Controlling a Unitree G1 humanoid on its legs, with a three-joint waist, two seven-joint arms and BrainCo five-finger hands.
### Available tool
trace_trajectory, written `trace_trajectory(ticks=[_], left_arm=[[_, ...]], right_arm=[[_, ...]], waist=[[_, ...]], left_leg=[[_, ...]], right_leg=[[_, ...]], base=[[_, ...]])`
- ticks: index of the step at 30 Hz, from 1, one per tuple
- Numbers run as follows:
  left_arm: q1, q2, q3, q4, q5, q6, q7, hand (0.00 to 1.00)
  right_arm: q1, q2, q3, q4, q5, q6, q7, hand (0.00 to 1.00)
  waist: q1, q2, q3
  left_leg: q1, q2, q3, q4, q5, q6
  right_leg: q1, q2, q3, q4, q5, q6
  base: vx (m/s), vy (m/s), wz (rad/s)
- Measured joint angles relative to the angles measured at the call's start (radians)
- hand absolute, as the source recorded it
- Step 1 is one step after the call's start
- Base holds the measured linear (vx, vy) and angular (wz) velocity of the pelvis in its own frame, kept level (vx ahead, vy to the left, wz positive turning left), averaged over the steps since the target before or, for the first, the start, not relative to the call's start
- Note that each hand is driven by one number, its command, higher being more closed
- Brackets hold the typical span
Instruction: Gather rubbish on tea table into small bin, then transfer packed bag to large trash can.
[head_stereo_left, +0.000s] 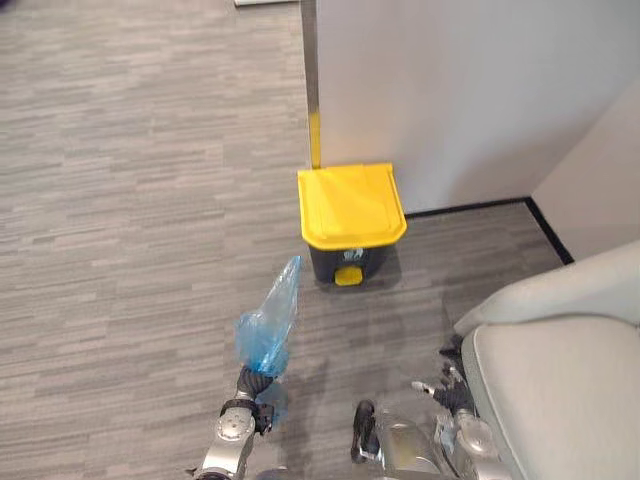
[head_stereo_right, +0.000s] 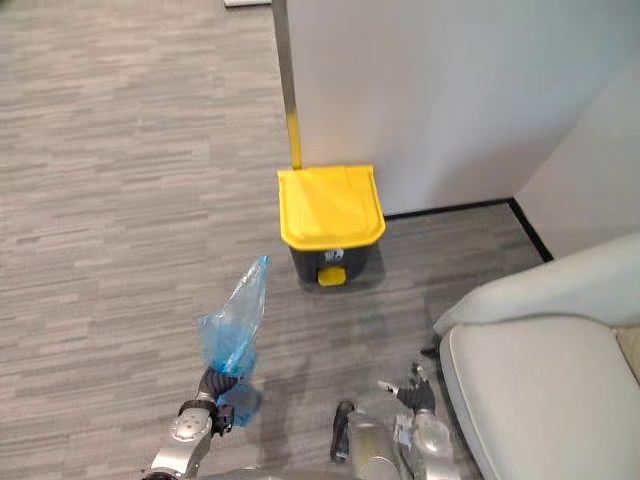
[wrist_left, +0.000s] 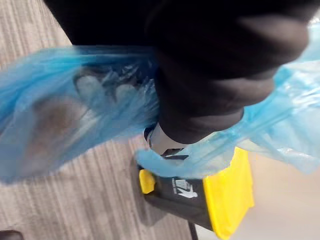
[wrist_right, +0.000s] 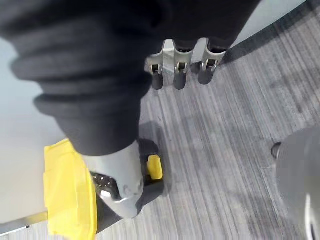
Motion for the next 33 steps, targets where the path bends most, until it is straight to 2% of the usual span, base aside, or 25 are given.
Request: trace_trajectory(ticks=[1,2,3,4,5,8,10,11,12,13,15,17,18,20,21,22,23,24,25,26,27,28,29,31,33], left_arm=[[0.004,-0.007,0.0,-0.003,0.0,0.0,-0.001,1.0],[0.02,-0.023,0.0,-0.006,0.0,0.0,-0.004,1.0],[0.037,-0.035,0.0,-0.017,-0.001,0.0,-0.004,1.0],[0.044,-0.038,0.0,-0.024,-0.001,0.001,-0.004,1.0],[0.06,-0.039,0.0,-0.049,-0.002,0.002,-0.004,1.0],[0.068,-0.039,-0.001,-0.08,-0.002,0.002,-0.005,1.0],[0.068,-0.042,0.0,-0.084,-0.002,0.002,-0.005,1.0],[0.068,-0.046,0.0,-0.084,-0.002,0.002,-0.004,1.0],[0.069,-0.051,0.0,-0.08,-0.002,0.002,-0.004,1.0],[0.066,-0.045,0.0,-0.069,-0.002,0.005,-0.004,1.0],[0.069,-0.032,0.0,-0.063,-0.002,0.005,-0.003,1.0],[0.063,-0.028,-0.002,-0.054,-0.002,0.006,-0.003,1.0],[0.062,-0.026,-0.004,-0.054,-0.002,0.006,-0.003,1.0],[0.063,-0.015,-0.015,-0.043,-0.003,0.006,-0.002,1.0],[0.062,-0.009,-0.016,-0.039,-0.006,0.006,-0.002,1.0],[0.062,-0.004,-0.02,-0.037,-0.008,0.006,-0.002,1.0],[0.056,0.013,-0.018,-0.034,-0.009,0.006,0.0,1.0],[0.053,0.016,-0.018,-0.032,-0.009,0.006,0.0,1.0],[0.043,0.021,-0.016,-0.013,-0.009,0.005,0.0,1.0],[0.026,0.021,-0.007,0.013,-0.009,0.005,0.002,1.0],[0.026,0.022,-0.005,0.02,-0.009,0.004,0.003,1.0],[0.028,0.023,-0.003,0.032,-0.009,0.004,0.003,1.0],[0.026,0.018,0.002,0.056,-0.009,0.007,0.005,1.0],[0.024,-0.003,-0.001,0.065,-0.01,0.005,0.002,1.0],[0.024,-0.025,0.0,0.073,-0.009,0.003,0.005,1.0]], right_arm=[[0.009,0.001,0.006,0.0,0.0,0.0,0.001,0.0],[0.009,0.002,0.007,-0.004,0.002,0.0,0.002,0.0],[0.014,0.01,0.007,-0.014,0.002,0.0,0.001,0.0],[0.017,0.014,0.007,-0.022,0.002,0.0,0.0,0.0],[0.018,0.017,0.005,-0.037,0.005,0.0,-0.001,0.0],[0.009,0.022,0.006,-0.041,0.013,-0.001,-0.001,0.0],[0.001,0.022,-0.004,-0.042,0.014,-0.001,-0.004,0.0],[-0.003,0.018,-0.012,-0.041,0.014,-0.002,-0.012,0.0],[-0.003,0.006,-0.015,-0.039,0.014,-0.002,-0.014,0.0],[-0.007,0.017,-0.016,-0.025,0.015,0.005,-0.018,0.0],[0.001,0.034,-0.006,-0.041,0.013,0.005,-0.013,0.0],[-0.016,0.034,-0.004,-0.039,0.01,0.005,-0.012,0.0],[-0.028,0.034,-0.001,-0.039,0.009,0.005,-0.012,0.0],[-0.037,0.036,0.005,-0.037,0.001,0.005,-0.01,0.0],[-0.042,0.037,0.005,-0.037,0.0,0.005,-0.01,0.0],[-0.035,0.037,0.005,-0.034,0.0,0.005,-0.01,0.0],[-0.034,0.034,0.005,-0.023,0.0,0.006,-0.01,0.0],[-0.035,0.033,0.005,-0.019,0.0,0.006,-0.01,0.0],[-0.038,0.029,0.004,-0.009,0.0,0.006,-0.01,0.0],[-0.045,0.03,0.005,0.014,0.0,0.007,-0.01,0.0],[-0.046,0.032,0.006,0.014,0.0,0.008,-0.01,0.0],[-0.043,0.034,0.007,0.014,0.0,0.008,-0.01,0.0],[-0.04,0.021,0.005,0.028,0.0,0.007,-0.011,0.0],[-0.044,0.003,0.003,0.053,0.0,0.008,-0.013,0.0],[-0.042,-0.017,-0.001,0.053,0.0,0.009,-0.014,0.0]], waist=[[0.0,0.003,-0.001],[0.007,0.009,0.001],[0.018,0.018,-0.001],[0.024,0.019,0.001],[0.038,-0.003,0.011],[0.064,-0.023,0.012],[0.064,-0.023,0.011],[0.066,-0.017,0.007],[0.076,0.003,0.001],[0.081,-0.023,-0.007],[0.08,-0.053,-0.025],[0.081,-0.053,-0.026],[0.083,-0.047,-0.028],[0.081,-0.045,-0.028],[0.08,-0.043,-0.028],[0.076,-0.041,-0.03],[0.077,-0.04,-0.033],[0.077,-0.041,-0.034],[0.074,-0.035,-0.032],[0.066,-0.027,-0.031],[0.063,-0.027,-0.031],[0.057,-0.036,-0.034],[0.047,-0.028,-0.036],[0.052,0.001,-0.046],[0.047,0.016,-0.047]], left_leg=[[-0.044,0.017,-0.013,0.103,0.02,-0.025],[-0.144,0.061,-0.028,0.316,0.056,-0.036],[-0.226,0.092,-0.026,0.465,0.041,-0.02],[-0.255,0.101,-0.019,0.503,0.028,-0.004],[-0.316,0.099,0.005,0.516,0.003,0.037],[-0.395,0.084,0.053,0.38,-0.024,0.083],[-0.417,0.043,0.057,0.201,-0.024,0.083],[-0.414,0.016,0.055,0.035,0.009,0.069],[-0.397,0.009,0.047,-0.063,0.134,0.104],[-0.379,-0.013,0.075,-0.071,0.126,0.122],[-0.353,-0.059,0.118,-0.095,0.1,0.151],[-0.321,-0.085,0.156,-0.101,0.077,0.173],[-0.282,-0.098,0.169,-0.126,0.055,0.172],[-0.216,-0.116,0.185,-0.167,0.033,0.177],[-0.197,-0.118,0.185,-0.171,0.028,0.179],[-0.174,-0.117,0.185,-0.183,0.017,0.183],[-0.154,-0.115,0.18,-0.203,0.015,0.183],[-0.151,-0.114,0.177,-0.205,0.016,0.182],[-0.142,-0.1,0.165,-0.207,0.017,0.18],[-0.132,-0.076,0.153,-0.201,0.019,0.176],[-0.128,-0.071,0.151,-0.199,0.019,0.174],[-0.117,-0.074,0.147,-0.198,0.017,0.149],[-0.103,-0.071,0.126,-0.195,-0.002,0.11],[-0.1,-0.044,0.099,-0.207,0.003,0.099],[-0.078,-0.034,0.078,-0.246,0.02,0.076]], right_leg=[[0.023,0.008,-0.002,-0.015,-0.004,-0.002],[0.066,0.028,-0.003,-0.056,-0.005,-0.004],[0.105,0.05,0.004,-0.091,-0.011,-0.015],[0.126,0.055,0.009,-0.105,-0.018,-0.027],[0.176,0.056,0.026,-0.141,-0.02,-0.029],[0.237,0.05,0.055,-0.191,-0.023,-0.018],[0.266,0.032,0.076,-0.201,-0.029,0.014],[0.274,0.023,0.097,-0.199,-0.045,0.042],[0.275,0.029,0.122,-0.194,-0.06,0.069],[0.277,0.01,0.153,-0.191,-0.066,0.08],[0.276,-0.041,0.193,-0.191,-0.071,0.097],[0.257,-0.077,0.223,-0.126,-0.074,0.115],[0.228,-0.09,0.246,-0.04,-0.074,0.132],[0.158,-0.114,0.27,0.157,-0.049,0.195],[0.135,-0.121,0.271,0.221,-0.035,0.214],[0.109,-0.125,0.269,0.28,-0.055,0.2],[0.074,-0.12,0.258,0.279,-0.095,0.169],[0.066,-0.119,0.252,0.273,-0.103,0.163],[0.037,-0.102,0.235,0.244,-0.117,0.139],[0.008,-0.075,0.225,0.168,-0.115,0.133],[-0.001,-0.07,0.224,0.119,-0.106,0.131],[-0.003,-0.071,0.218,0.016,-0.041,0.113],[0.015,-0.061,0.211,-0.018,0.038,0.112],[0.021,-0.03,0.208,-0.034,0.045,0.101],[0.045,-0.015,0.19,-0.065,0.045,0.1]], base=[[0.23,-0.107,0.01],[0.23,-0.06,-0.17],[0.24,-0.04,-0.23],[0.3,-0.007,-0.32],[0.26,0.002,-0.27],[0.3,0.073,-0.32],[0.32,0.179,-0.31],[0.33,0.235,-0.47],[0.33,0.247,-0.59],[0.28,0.178,-0.47],[0.39,0.189,-0.32],[0.33,0.18,-0.32],[0.24,0.148,-0.35],[0.21,0.123,-0.23],[0.2,0.062,-0.02],[0.25,0.036,0.04],[0.23,-0.013,0.08],[0.21,-0.064,0.15],[0.2,-0.118,0.2],[0.22,-0.179,0.22],[0.18,-0.176,0.18],[0.2,-0.196,0.19],[0.18,-0.146,0.14],[0.19,-0.167,-0.05],[0.14,-0.163,0.05]])
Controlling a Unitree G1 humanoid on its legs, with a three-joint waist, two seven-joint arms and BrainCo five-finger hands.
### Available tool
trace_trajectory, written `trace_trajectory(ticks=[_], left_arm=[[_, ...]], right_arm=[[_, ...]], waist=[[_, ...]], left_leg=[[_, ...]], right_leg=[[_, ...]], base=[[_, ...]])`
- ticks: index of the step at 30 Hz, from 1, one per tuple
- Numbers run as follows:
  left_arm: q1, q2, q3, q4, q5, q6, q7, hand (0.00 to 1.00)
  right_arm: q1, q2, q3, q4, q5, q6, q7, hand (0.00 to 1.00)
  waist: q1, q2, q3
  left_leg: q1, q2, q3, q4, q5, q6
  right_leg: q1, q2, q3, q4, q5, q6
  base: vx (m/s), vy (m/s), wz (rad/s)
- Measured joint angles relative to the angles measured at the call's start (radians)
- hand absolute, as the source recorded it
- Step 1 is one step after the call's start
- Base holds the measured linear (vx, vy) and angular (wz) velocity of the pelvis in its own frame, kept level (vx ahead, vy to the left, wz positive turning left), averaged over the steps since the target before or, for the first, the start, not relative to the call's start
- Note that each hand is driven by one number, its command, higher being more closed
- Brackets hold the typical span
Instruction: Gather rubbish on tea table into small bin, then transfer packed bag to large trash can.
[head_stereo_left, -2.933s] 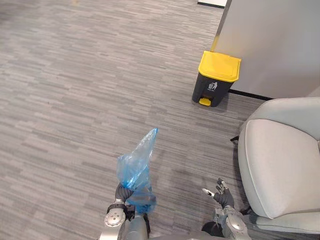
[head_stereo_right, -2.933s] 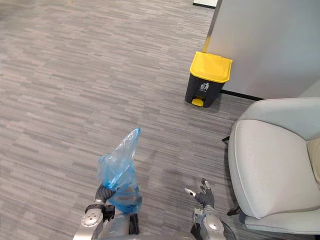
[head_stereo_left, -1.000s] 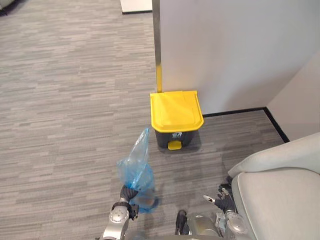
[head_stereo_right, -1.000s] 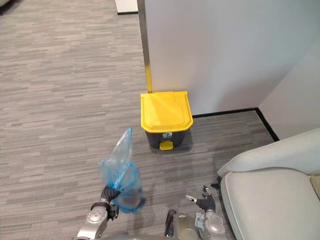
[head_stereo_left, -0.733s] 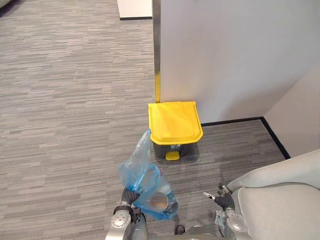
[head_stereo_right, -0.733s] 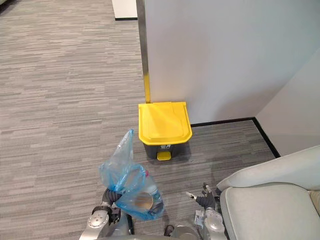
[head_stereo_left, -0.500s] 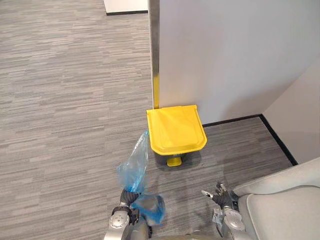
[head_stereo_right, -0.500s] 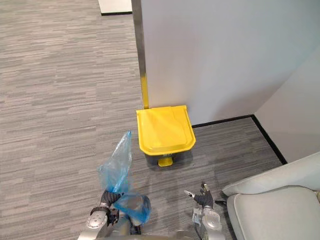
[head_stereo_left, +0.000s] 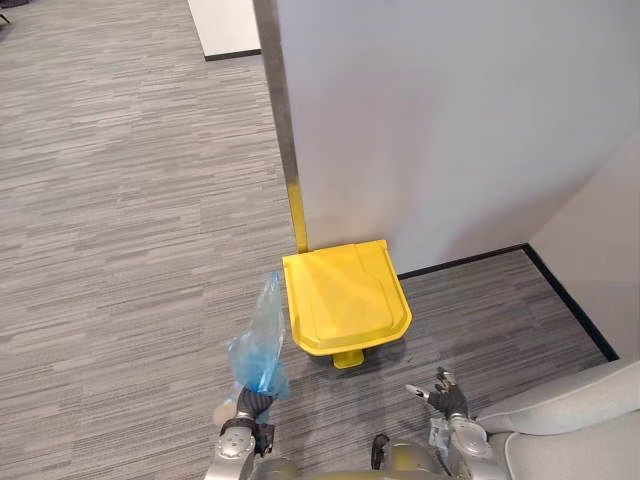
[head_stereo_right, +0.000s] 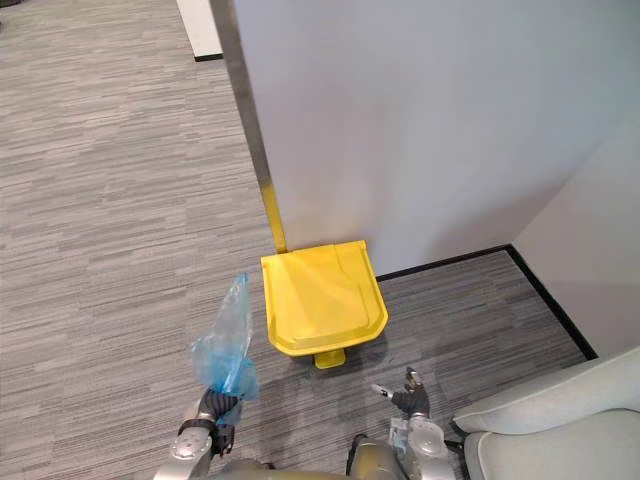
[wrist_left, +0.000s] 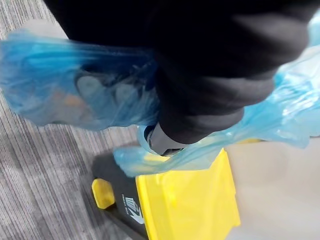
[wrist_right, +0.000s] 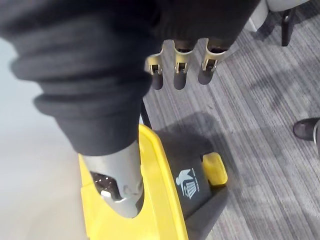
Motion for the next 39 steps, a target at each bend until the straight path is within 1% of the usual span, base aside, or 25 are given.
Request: trace_trajectory(ticks=[1,2,4,6,8,10,13,16,18,20,26,30,34,36,39], left_arm=[[-0.005,-0.012,0.0,0.003,0.0,0.0,-0.001,1.0],[-0.005,-0.015,0.0,0.003,0.0,-0.001,-0.001,1.0],[0.003,-0.013,0.003,0.004,0.0,-0.001,-0.001,1.0],[0.015,-0.012,0.002,0.015,0.0,-0.001,-0.002,1.0],[0.028,-0.012,0.001,0.024,0.0,-0.001,-0.003,1.0],[0.029,-0.009,0.001,0.045,0.0,-0.001,-0.002,1.0],[0.031,0.014,0.0,0.047,0.0,-0.001,-0.002,1.0],[0.031,0.029,0.0,0.049,0.0,-0.001,-0.001,1.0],[0.03,0.035,0.0,0.073,0.0,-0.001,0.0,1.0],[0.03,0.04,0.0,0.082,0.0,-0.001,0.001,1.0],[0.03,0.074,0.001,0.082,-0.001,-0.001,0.018,1.0],[0.027,0.077,0.0,0.081,-0.001,-0.001,0.019,1.0],[0.038,0.082,0.0,0.082,0.0,-0.001,0.019,1.0],[0.044,0.086,0.0,0.082,-0.001,-0.001,0.018,1.0],[0.048,0.086,-0.001,0.083,0.0,-0.001,0.017,1.0]], right_arm=[[0.012,-0.008,-0.008,0.0,0.0,0.0,-0.002,0.0],[0.022,-0.011,-0.014,0.0,0.0,0.0,-0.002,0.0],[0.035,-0.009,-0.023,0.0,0.001,0.0,-0.003,0.0],[0.039,-0.002,-0.04,0.014,0.001,0.0,-0.002,0.0],[0.032,0.004,-0.041,0.041,0.001,0.0,-0.001,0.0],[0.031,0.007,-0.042,0.056,0.001,-0.001,-0.001,0.0],[0.028,0.01,-0.044,0.078,0.001,-0.004,-0.001,0.0],[0.025,0.009,-0.045,0.079,0.001,-0.006,-0.001,0.0],[0.025,0.008,-0.048,0.079,0.001,-0.011,-0.002,0.0],[0.021,0.007,-0.055,0.085,0.001,-0.011,-0.003,0.0],[0.031,0.003,-0.063,0.088,0.001,-0.011,-0.005,0.0],[0.032,-0.008,-0.086,0.088,0.001,-0.011,-0.008,0.0],[0.024,-0.011,-0.089,0.088,0.001,-0.011,-0.008,0.0],[0.016,-0.011,-0.089,0.088,0.001,-0.011,-0.008,0.0],[-0.002,-0.011,-0.089,0.11,0.0,-0.011,-0.008,0.0]], waist=[[0.0,0.002,-0.001],[0.001,0.002,-0.001],[0.002,-0.006,-0.006],[0.005,-0.015,-0.012],[0.006,-0.017,-0.015],[0.005,-0.018,-0.015],[0.006,-0.017,-0.016],[0.007,-0.018,-0.016],[0.005,-0.017,-0.016],[0.005,-0.019,-0.015],[0.005,-0.019,-0.014],[0.003,-0.018,-0.014],[0.004,-0.021,-0.016],[0.005,-0.025,-0.017],[0.005,-0.035,-0.019]], left_leg=[[0.016,0.003,-0.011,-0.025,0.014,-0.009],[0.024,0.007,-0.016,-0.03,0.015,-0.009],[0.036,0.012,-0.034,-0.054,0.016,-0.009],[0.038,0.009,-0.036,-0.065,0.016,-0.01],[0.027,0.003,-0.039,-0.066,0.019,-0.007],[0.02,-0.021,-0.066,-0.082,0.048,0.003],[0.01,-0.037,-0.09,-0.094,0.068,0.013],[0.005,-0.042,-0.104,-0.113,0.088,0.015],[0.005,-0.043,-0.14,-0.149,0.104,0.01],[0.003,-0.043,-0.15,-0.17,0.12,0.012],[-0.019,-0.046,-0.207,-0.196,0.139,0.003],[-0.031,-0.052,-0.252,-0.213,0.165,0.008],[-0.021,-0.055,-0.253,-0.228,0.172,0.011],[-0.01,-0.055,-0.244,-0.239,0.172,0.011],[0.009,-0.055,-0.204,-0.253,0.172,0.011]], right_leg=[[0.026,0.006,-0.013,-0.026,0.004,-0.006],[0.041,0.01,-0.02,-0.042,0.007,-0.011],[0.074,0.017,-0.039,-0.083,0.011,-0.015],[0.081,0.016,-0.044,-0.108,0.026,-0.007],[0.088,0.016,-0.044,-0.145,0.049,-0.001],[0.116,0.003,-0.058,-0.208,0.084,0.009],[0.138,-0.006,-0.076,-0.259,0.119,0.013],[0.146,-0.007,-0.087,-0.29,0.142,0.01],[0.151,-0.004,-0.112,-0.31,0.156,0.008],[0.15,-0.003,-0.124,-0.322,0.165,0.005],[0.158,-0.007,-0.174,-0.327,0.158,0.008],[0.16,-0.015,-0.22,-0.323,0.142,0.016],[0.166,-0.02,-0.229,-0.307,0.12,0.023],[0.167,-0.02,-0.222,-0.302,0.12,0.022],[0.167,-0.019,-0.197,-0.301,0.117,0.019]], base=[[0.09,-0.099,0.22],[0.07,-0.086,0.26],[0.03,-0.016,0.24],[0.0,0.039,0.12],[-0.03,0.058,0.07],[-0.04,0.055,0.26],[-0.08,0.056,0.23],[-0.09,0.004,0.18],[-0.15,-0.03,0.31],[-0.11,-0.029,0.23],[-0.08,-0.02,0.26],[0.02,-0.008,0.35],[0.08,-0.005,0.14],[0.1,0.0,-0.07],[0.08,0.011,-0.2]])
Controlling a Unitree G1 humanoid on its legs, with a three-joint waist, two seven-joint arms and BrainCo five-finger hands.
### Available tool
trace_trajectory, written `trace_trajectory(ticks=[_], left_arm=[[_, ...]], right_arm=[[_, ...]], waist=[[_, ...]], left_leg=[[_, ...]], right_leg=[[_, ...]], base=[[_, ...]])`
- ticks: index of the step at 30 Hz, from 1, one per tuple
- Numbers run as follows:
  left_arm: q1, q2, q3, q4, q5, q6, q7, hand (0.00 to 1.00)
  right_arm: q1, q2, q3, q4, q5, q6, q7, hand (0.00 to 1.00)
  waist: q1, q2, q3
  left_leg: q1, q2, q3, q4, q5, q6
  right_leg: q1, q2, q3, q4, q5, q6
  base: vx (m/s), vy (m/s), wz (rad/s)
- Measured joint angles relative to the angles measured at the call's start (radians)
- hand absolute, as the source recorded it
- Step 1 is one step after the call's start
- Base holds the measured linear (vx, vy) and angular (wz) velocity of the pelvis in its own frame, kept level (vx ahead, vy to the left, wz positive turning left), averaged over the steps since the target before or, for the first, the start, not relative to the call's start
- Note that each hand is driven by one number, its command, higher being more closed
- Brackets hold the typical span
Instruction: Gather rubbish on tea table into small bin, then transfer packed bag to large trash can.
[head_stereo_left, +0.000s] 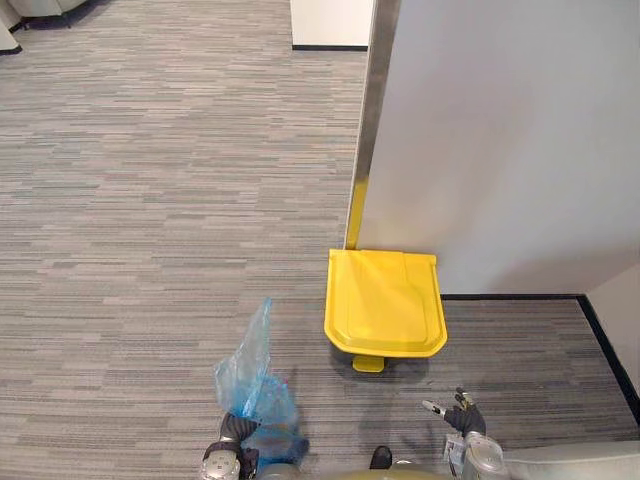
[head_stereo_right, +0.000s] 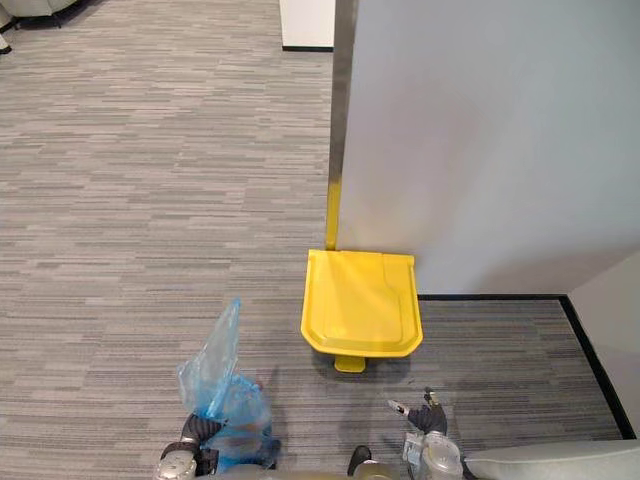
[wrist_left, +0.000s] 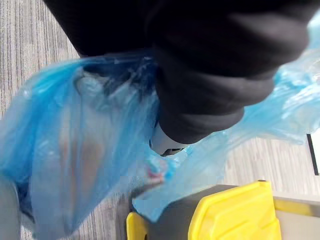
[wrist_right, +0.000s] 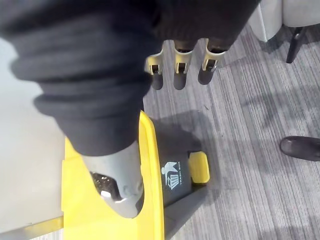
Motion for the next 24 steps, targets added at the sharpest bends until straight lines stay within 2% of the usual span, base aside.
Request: trace_trajectory(ticks=[4,7,8,10,11,12,13,14,15,17,18,19,20,21,24], left_arm=[[-0.006,0.0,0.0,0.001,0.0,-0.004,-0.001,1.0],[-0.009,0.0,0.0,0.0,-0.001,-0.004,-0.001,1.0],[-0.009,0.0,0.001,0.0,-0.001,-0.004,-0.001,1.0],[-0.009,-0.001,0.0,-0.002,-0.001,-0.003,-0.001,1.0],[-0.011,0.0,0.001,-0.004,-0.002,-0.003,-0.001,1.0],[-0.021,0.001,0.002,-0.01,-0.002,-0.003,0.0,1.0],[-0.028,-0.006,0.001,-0.014,-0.003,-0.001,0.0,1.0],[-0.031,-0.004,0.004,-0.021,-0.011,-0.001,0.003,1.0],[-0.042,0.006,0.005,-0.024,-0.014,0.001,0.003,1.0],[-0.072,0.008,0.011,-0.027,-0.018,0.002,0.003,1.0],[-0.103,0.002,0.023,-0.043,-0.019,0.002,0.003,1.0],[-0.121,-0.001,0.034,-0.069,-0.019,0.001,0.004,1.0],[-0.134,-0.006,0.039,-0.072,-0.019,0.001,0.004,1.0],[-0.147,-0.02,0.038,-0.083,-0.019,0.0,0.003,1.0],[-0.149,-0.04,0.037,-0.099,-0.018,-0.003,0.003,1.0]], right_arm=[[-0.02,0.0,0.006,0.006,-0.01,0.001,0.0,0.0],[-0.04,0.0,0.007,0.005,-0.021,0.002,0.0,0.0],[-0.034,0.0,0.006,0.003,-0.021,0.002,0.0,0.0],[-0.021,-0.001,0.001,-0.007,-0.019,0.003,-0.001,0.0],[-0.018,0.0,-0.003,-0.008,-0.019,0.004,-0.002,0.0],[-0.015,0.003,-0.003,-0.014,-0.017,0.005,-0.009,0.0],[-0.011,0.009,-0.002,-0.027,-0.016,0.009,-0.013,0.0],[-0.004,0.019,-0.002,-0.047,-0.005,0.012,-0.013,0.0],[-0.002,0.027,-0.002,-0.063,0.007,0.013,-0.014,0.0],[0.001,0.024,-0.005,-0.081,0.025,0.014,-0.016,0.0],[0.002,0.023,-0.025,-0.083,0.039,0.016,-0.017,0.0],[0.012,0.022,-0.047,-0.083,0.047,0.018,-0.019,0.0],[0.016,0.014,-0.064,-0.083,0.052,0.019,-0.018,0.0],[0.023,0.013,-0.113,-0.088,0.061,0.019,-0.019,0.0],[0.052,0.023,-0.2,-0.133,0.12,0.019,-0.018,0.0]], waist=[[0.0,-0.009,0.001],[-0.001,-0.02,0.012],[-0.001,-0.037,0.019],[-0.002,-0.047,0.028],[-0.002,-0.046,0.029],[-0.002,-0.042,0.041],[-0.002,-0.021,0.065],[0.004,-0.008,0.071],[0.001,-0.008,0.076],[-0.002,-0.018,0.092],[-0.003,-0.027,0.105],[-0.003,-0.041,0.109],[-0.003,-0.041,0.109],[-0.002,-0.011,0.12],[-0.006,0.001,0.128]], left_leg=[[0.009,-0.004,0.061,0.005,-0.007,0.003],[0.008,-0.009,0.093,0.07,-0.076,0.012],[0.011,-0.025,0.098,0.109,-0.106,0.018],[0.015,-0.04,0.087,0.171,-0.177,0.04],[0.018,-0.042,0.082,0.183,-0.187,0.043],[0.027,-0.044,0.071,0.215,-0.206,0.055],[0.047,-0.034,0.063,0.248,-0.229,0.061],[0.048,-0.002,0.055,0.303,-0.275,0.062],[0.049,0.016,0.048,0.34,-0.305,0.059],[0.056,0.025,0.043,0.365,-0.329,0.056],[0.053,0.026,0.028,0.399,-0.355,0.043],[0.055,0.02,0.009,0.444,-0.392,0.016],[0.062,0.032,-0.003,0.463,-0.413,0.008],[0.074,0.049,-0.002,0.466,-0.412,-0.004],[0.132,0.053,0.007,0.44,-0.397,-0.016]], right_leg=[[-0.024,-0.004,0.049,0.029,-0.009,-0.003],[-0.081,-0.027,0.089,0.17,-0.084,0.008],[-0.098,-0.061,0.101,0.247,-0.127,0.02],[-0.114,-0.104,0.116,0.363,-0.164,0.047],[-0.132,-0.114,0.12,0.417,-0.16,0.054],[-0.212,-0.131,0.135,0.616,-0.12,0.094],[-0.266,-0.132,0.152,0.713,-0.117,0.102],[-0.298,-0.096,0.171,0.693,-0.169,0.059],[-0.334,-0.07,0.17,0.634,-0.171,0.051],[-0.362,-0.05,0.162,0.495,-0.142,0.045],[-0.362,-0.035,0.163,0.368,-0.112,0.041],[-0.35,-0.027,0.17,0.312,-0.093,0.042],[-0.342,-0.024,0.179,0.33,-0.063,0.052],[-0.341,-0.016,0.162,0.38,-0.117,0.07],[-0.345,-0.025,0.159,0.512,-0.187,0.027]], base=[[0.04,0.027,-0.35],[0.01,0.045,-0.32],[0.01,0.053,-0.07],[0.01,0.057,0.03],[0.02,0.067,0.16],[0.03,0.065,0.18],[0.1,0.063,0.13],[0.13,0.032,0.08],[0.15,0.004,0.05],[0.17,-0.066,0.24],[0.29,-0.181,0.53],[0.29,-0.187,0.57],[0.33,-0.156,0.47],[0.31,-0.125,0.42],[0.27,-0.111,0.29]])
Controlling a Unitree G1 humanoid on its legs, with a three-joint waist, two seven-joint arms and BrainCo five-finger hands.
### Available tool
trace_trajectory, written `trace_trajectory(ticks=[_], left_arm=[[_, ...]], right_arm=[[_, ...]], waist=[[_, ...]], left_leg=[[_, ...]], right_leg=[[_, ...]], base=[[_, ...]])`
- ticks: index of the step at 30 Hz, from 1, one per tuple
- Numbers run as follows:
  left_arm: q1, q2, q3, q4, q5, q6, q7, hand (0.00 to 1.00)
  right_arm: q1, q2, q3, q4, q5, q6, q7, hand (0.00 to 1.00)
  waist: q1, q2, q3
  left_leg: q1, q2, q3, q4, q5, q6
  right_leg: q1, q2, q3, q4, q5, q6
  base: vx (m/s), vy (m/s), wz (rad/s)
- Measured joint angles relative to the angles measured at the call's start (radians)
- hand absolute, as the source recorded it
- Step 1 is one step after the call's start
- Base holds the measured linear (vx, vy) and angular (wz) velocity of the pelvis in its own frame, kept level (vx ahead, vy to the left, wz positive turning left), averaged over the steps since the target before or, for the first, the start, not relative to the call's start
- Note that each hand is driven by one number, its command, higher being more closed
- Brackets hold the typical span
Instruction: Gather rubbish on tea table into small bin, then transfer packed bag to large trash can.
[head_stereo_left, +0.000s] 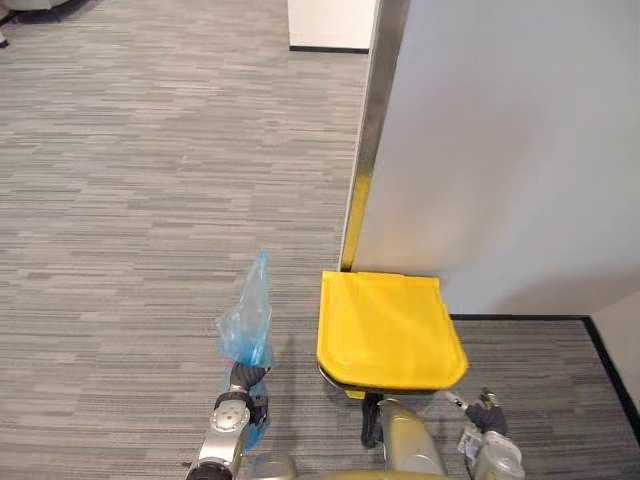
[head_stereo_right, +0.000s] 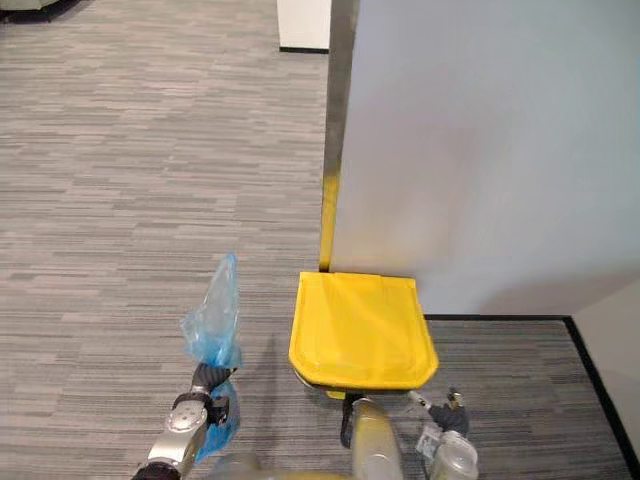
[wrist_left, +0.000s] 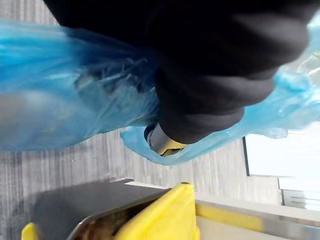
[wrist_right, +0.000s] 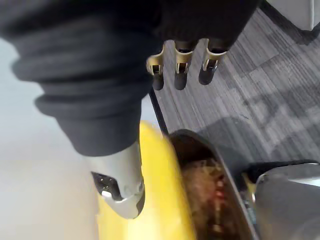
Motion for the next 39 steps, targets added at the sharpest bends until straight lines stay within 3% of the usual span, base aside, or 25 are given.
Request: trace_trajectory(ticks=[2,5,9,17,21,23,30,35,39], left_arm=[[0.003,-0.003,0.0,0.0,0.0,0.0,-0.001,1.0],[0.022,-0.014,-0.001,-0.043,0.001,0.001,-0.007,1.0],[0.055,-0.021,-0.001,-0.085,0.001,0.001,-0.013,1.0],[0.083,-0.01,-0.006,-0.094,0.002,0.0,-0.023,1.0],[0.077,0.001,-0.028,-0.096,0.001,0.0,-0.022,1.0],[0.073,0.003,-0.04,-0.11,0.001,0.0,-0.021,1.0],[0.051,0.015,-0.085,-0.218,-0.003,-0.005,-0.015,1.0],[0.014,0.043,-0.117,-0.227,-0.005,-0.023,-0.005,1.0],[0.008,0.058,-0.128,-0.227,-0.026,-0.039,-0.004,1.0]], right_arm=[[0.006,0.002,-0.026,-0.002,0.027,0.0,0.0,0.0],[0.006,0.01,-0.039,-0.016,0.071,-0.001,0.0,0.0],[0.008,0.032,-0.022,-0.019,0.087,-0.001,-0.001,0.0],[-0.037,0.051,0.162,0.01,0.043,0.008,0.005,0.0],[-0.115,0.039,0.249,0.007,0.012,0.015,0.005,0.0],[-0.15,0.033,0.283,-0.02,-0.001,0.016,0.002,0.0],[-0.351,-0.057,0.411,-0.148,-0.08,0.013,-0.003,0.0],[-0.475,-0.155,0.437,-0.146,-0.122,0.012,-0.021,0.0],[-0.544,-0.226,0.452,-0.126,-0.156,0.015,-0.021,0.0]], waist=[[-0.003,0.008,-0.004],[-0.02,0.008,-0.007],[-0.021,0.004,-0.024],[-0.02,-0.001,-0.091],[-0.018,0.021,-0.097],[0.004,0.025,-0.096],[0.037,0.032,-0.055],[0.051,0.011,0.006],[0.058,0.008,0.024]], left_leg=[[0.016,0.018,0.001,-0.006,0.001,-0.001],[0.021,0.035,0.005,-0.039,0.027,-0.045],[0.02,0.038,0.033,-0.036,0.028,-0.045],[-0.087,0.048,0.025,-0.102,0.028,-0.046],[-0.198,0.054,-0.023,-0.052,0.044,-0.065],[-0.245,0.054,-0.028,-0.044,0.064,-0.073],[-0.318,0.075,-0.05,-0.104,0.156,-0.099],[-0.372,0.084,-0.054,-0.094,0.154,-0.096],[-0.385,0.083,-0.055,-0.084,0.154,-0.096]], right_leg=[[0.005,-0.001,-0.016,0.032,-0.03,-0.008],[0.018,0.001,-0.042,0.016,-0.031,-0.015],[0.035,0.005,-0.043,-0.02,-0.016,-0.031],[-0.034,-0.003,-0.093,-0.092,0.049,-0.029],[-0.082,-0.015,-0.135,-0.102,0.063,-0.046],[-0.111,-0.02,-0.146,-0.106,0.07,-0.055],[-0.145,-0.021,-0.207,-0.143,0.074,-0.06],[-0.185,0.009,-0.156,-0.143,0.093,-0.033],[-0.197,0.016,-0.147,-0.144,0.103,-0.036]], base=[[0.25,-0.094,0.15],[0.19,-0.075,0.14],[0.04,-0.006,-0.01],[-0.09,0.011,0.22],[-0.08,-0.054,0.33],[-0.06,-0.074,0.28],[-0.05,-0.108,0.3],[-0.1,-0.06,0.15],[-0.01,0.004,-0.04]])
